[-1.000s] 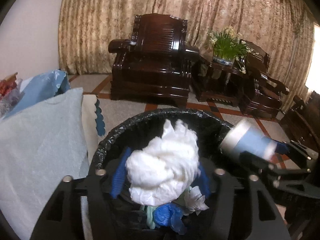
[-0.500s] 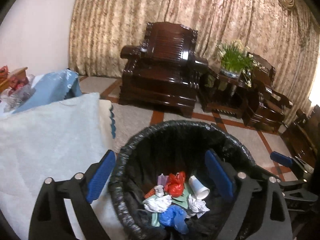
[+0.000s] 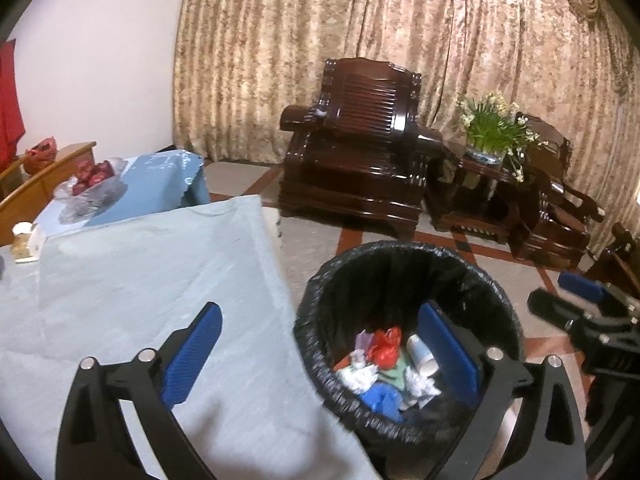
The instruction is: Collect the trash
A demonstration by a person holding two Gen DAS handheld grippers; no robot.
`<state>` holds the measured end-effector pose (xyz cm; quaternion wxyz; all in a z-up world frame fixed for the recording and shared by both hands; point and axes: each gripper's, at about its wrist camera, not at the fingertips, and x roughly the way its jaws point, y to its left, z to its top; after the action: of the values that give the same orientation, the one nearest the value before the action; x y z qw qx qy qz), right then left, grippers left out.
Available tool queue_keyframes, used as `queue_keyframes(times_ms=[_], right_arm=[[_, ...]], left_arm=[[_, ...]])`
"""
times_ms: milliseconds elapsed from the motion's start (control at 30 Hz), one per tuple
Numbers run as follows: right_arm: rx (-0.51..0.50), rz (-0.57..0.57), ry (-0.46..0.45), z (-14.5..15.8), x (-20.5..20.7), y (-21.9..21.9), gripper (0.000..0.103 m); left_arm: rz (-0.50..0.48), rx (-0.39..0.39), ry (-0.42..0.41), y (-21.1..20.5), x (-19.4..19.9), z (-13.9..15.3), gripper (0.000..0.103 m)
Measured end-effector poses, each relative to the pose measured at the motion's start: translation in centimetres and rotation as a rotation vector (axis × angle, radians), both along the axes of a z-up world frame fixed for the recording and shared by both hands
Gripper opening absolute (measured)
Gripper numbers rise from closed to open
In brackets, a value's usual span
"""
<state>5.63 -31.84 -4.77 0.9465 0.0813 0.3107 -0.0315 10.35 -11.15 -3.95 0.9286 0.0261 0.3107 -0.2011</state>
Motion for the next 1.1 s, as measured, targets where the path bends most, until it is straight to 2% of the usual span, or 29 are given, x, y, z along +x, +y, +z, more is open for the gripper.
queue_keyframes(times_ms=[400,600,1100], right_arm=[[-0.006,0.037,-0.01,2.6,-1.9,2.8,0.098],[-0.019,0.042,-0.019,3.6,-2.2,3.1,0.098],[-0.033,0.052,-0.042,4.7,-2.6,3.6,0.098]], left_arm=[[0.037,-0.016,-0.039,2.7,-3.8,2.4,0.097],[0.05,-0.007,-0.081,2.3,-4.7,3.8,0.097],[0.075,-0.014,-0.112,2.1,-5.7,5.2,0.097]])
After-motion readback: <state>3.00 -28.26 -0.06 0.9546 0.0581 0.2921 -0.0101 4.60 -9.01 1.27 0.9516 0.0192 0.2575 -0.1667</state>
